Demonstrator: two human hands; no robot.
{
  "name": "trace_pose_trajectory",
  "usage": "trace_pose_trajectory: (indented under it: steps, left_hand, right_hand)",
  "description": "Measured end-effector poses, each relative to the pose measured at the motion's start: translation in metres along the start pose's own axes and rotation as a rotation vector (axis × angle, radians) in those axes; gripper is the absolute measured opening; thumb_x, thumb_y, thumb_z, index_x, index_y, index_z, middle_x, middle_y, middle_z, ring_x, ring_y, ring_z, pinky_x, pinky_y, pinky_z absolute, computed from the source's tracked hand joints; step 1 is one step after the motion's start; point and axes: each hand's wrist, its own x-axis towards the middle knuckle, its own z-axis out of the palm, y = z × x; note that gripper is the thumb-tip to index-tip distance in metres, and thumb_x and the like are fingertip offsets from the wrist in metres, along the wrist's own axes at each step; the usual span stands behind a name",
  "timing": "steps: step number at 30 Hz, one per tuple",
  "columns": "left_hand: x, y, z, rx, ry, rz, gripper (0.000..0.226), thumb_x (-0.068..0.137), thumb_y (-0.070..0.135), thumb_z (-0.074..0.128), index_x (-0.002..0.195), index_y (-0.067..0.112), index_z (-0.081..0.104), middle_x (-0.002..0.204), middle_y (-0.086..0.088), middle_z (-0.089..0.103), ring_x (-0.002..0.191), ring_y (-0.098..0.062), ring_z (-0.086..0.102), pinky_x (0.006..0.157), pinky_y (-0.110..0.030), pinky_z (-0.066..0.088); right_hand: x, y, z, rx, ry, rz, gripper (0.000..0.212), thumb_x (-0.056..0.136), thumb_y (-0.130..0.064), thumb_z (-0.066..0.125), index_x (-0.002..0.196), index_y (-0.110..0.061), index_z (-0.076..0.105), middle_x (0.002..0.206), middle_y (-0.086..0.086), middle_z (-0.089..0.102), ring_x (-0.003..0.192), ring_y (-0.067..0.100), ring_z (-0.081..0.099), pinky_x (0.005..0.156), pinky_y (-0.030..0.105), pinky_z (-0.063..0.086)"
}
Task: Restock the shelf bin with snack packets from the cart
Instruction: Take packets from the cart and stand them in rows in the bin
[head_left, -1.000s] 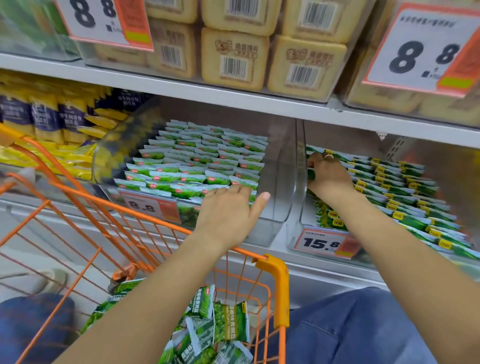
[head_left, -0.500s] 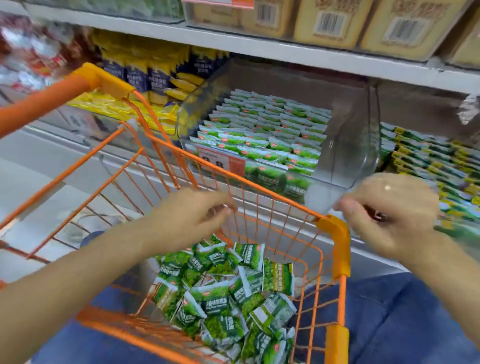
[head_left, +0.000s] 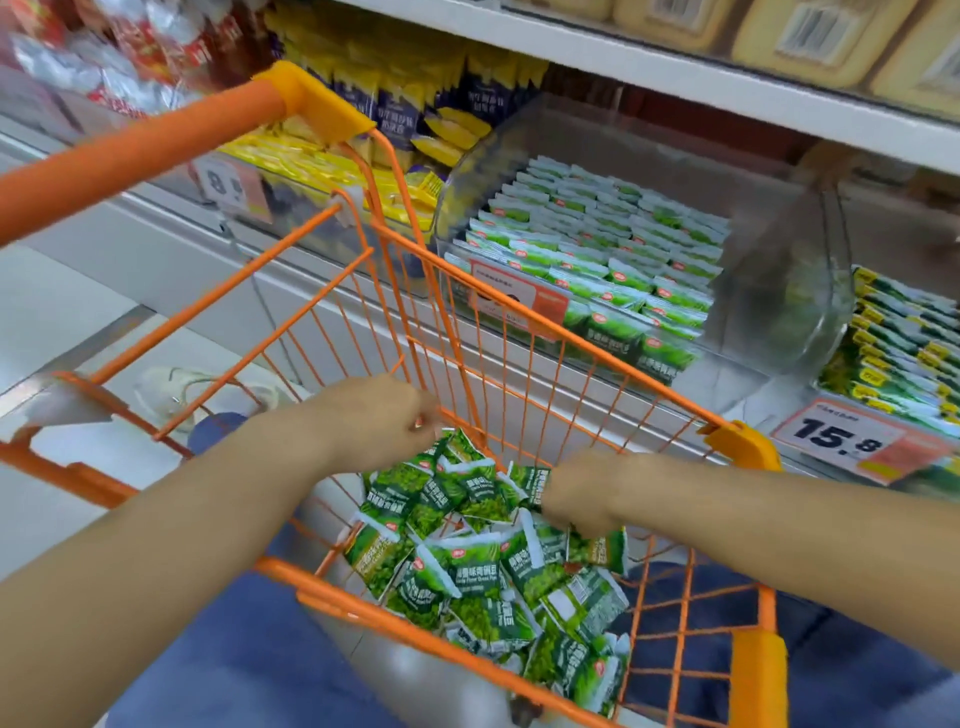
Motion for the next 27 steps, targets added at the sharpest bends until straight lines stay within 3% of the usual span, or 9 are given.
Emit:
trace_pose_trajectory:
  steps: [2, 4, 7, 12, 15, 17, 21, 24, 27]
  left_hand:
    - [-0.001, -0.003, 0.001, 0.000, -0.026, -0.011, 0.034, 0.100, 0.042, 0.040, 0.114, 0.021, 0.062, 0.107, -0.002, 0.065, 0.097, -0.023, 0.060, 0.083, -0.037, 0.050]
    - [0.002, -0.003, 0.003, 0.013, -0.067, 0.005, 0.034, 0.100, 0.042, 0.039, 0.109, 0.018, 0.062, 0.102, -0.004, 0.065, 0.092, -0.024, 0.060, 0.077, -0.036, 0.049]
    - [0.003, -0.003, 0.004, 0.016, -0.104, 0.010, 0.036, 0.101, 0.042, 0.039, 0.108, 0.015, 0.061, 0.101, -0.006, 0.065, 0.092, -0.025, 0.060, 0.077, -0.036, 0.047]
    - [0.002, -0.005, 0.007, 0.011, -0.138, 0.009, 0.036, 0.100, 0.044, 0.038, 0.106, 0.017, 0.061, 0.101, -0.005, 0.064, 0.091, -0.024, 0.059, 0.080, -0.039, 0.049]
    - [0.002, -0.004, 0.007, 0.001, -0.155, 0.004, 0.036, 0.100, 0.046, 0.038, 0.110, 0.019, 0.060, 0.105, -0.002, 0.063, 0.094, -0.021, 0.058, 0.083, -0.037, 0.048]
    - [0.002, -0.003, 0.006, -0.004, -0.148, 0.006, 0.035, 0.100, 0.046, 0.039, 0.111, 0.020, 0.060, 0.106, -0.001, 0.063, 0.094, -0.020, 0.058, 0.082, -0.035, 0.047]
    - [0.001, -0.001, 0.006, -0.001, -0.134, 0.009, 0.035, 0.100, 0.045, 0.038, 0.114, 0.020, 0.059, 0.105, 0.001, 0.062, 0.092, -0.019, 0.056, 0.079, -0.033, 0.046]
    - [-0.001, 0.002, 0.000, 0.018, -0.021, 0.000, 0.036, 0.101, 0.046, 0.035, 0.115, 0.022, 0.058, 0.101, 0.002, 0.063, 0.091, -0.019, 0.057, 0.074, -0.031, 0.045]
    - [-0.003, 0.003, -0.006, -0.026, 0.184, -0.020, 0.042, 0.100, 0.051, 0.029, 0.117, 0.022, 0.056, 0.099, 0.007, 0.065, 0.087, -0.017, 0.059, 0.071, -0.031, 0.045]
  right_hand:
    - [0.005, -0.003, 0.004, -0.037, -0.019, -0.005, 0.012, 0.088, -0.002, 0.053, 0.095, -0.003, 0.063, 0.082, 0.009, 0.057, 0.072, 0.028, 0.053, 0.054, 0.031, 0.038]
    - [0.006, -0.007, 0.008, -0.116, -0.057, -0.019, 0.019, 0.091, -0.006, 0.055, 0.110, -0.003, 0.061, 0.099, 0.012, 0.063, 0.090, 0.030, 0.061, 0.062, 0.034, 0.044]
    - [0.007, -0.009, 0.014, -0.183, -0.030, -0.046, 0.027, 0.094, -0.010, 0.054, 0.121, -0.005, 0.054, 0.109, 0.014, 0.061, 0.101, 0.031, 0.058, 0.071, 0.038, 0.047]
    - [0.008, -0.006, 0.014, -0.166, 0.031, -0.043, 0.038, 0.097, -0.014, 0.053, 0.134, -0.009, 0.047, 0.126, 0.013, 0.048, 0.113, 0.030, 0.046, 0.075, 0.037, 0.039]
    - [0.006, -0.008, 0.009, -0.151, -0.023, -0.013, 0.033, 0.094, -0.009, 0.055, 0.127, -0.007, 0.052, 0.118, 0.011, 0.054, 0.104, 0.029, 0.054, 0.078, 0.038, 0.048]
    - [0.003, -0.009, 0.006, -0.166, -0.053, -0.016, 0.024, 0.095, -0.004, 0.052, 0.118, -0.005, 0.057, 0.096, 0.009, 0.059, 0.087, 0.026, 0.057, 0.070, 0.035, 0.048]
    - [-0.002, -0.011, 0.000, -0.145, -0.073, 0.012, 0.013, 0.095, -0.001, 0.049, 0.100, -0.002, 0.061, 0.071, 0.005, 0.048, 0.059, 0.019, 0.041, 0.056, 0.033, 0.039]
    - [-0.018, -0.001, -0.019, 0.126, 0.159, 0.029, 0.020, 0.089, -0.004, 0.057, 0.071, -0.008, 0.049, 0.066, 0.006, 0.045, 0.060, 0.022, 0.042, 0.055, 0.031, 0.038]
    - [-0.044, 0.011, -0.037, 0.766, 0.523, 0.014, 0.019, 0.084, -0.023, 0.070, 0.079, -0.019, 0.053, 0.078, -0.003, 0.058, 0.074, 0.015, 0.055, 0.064, 0.030, 0.042]
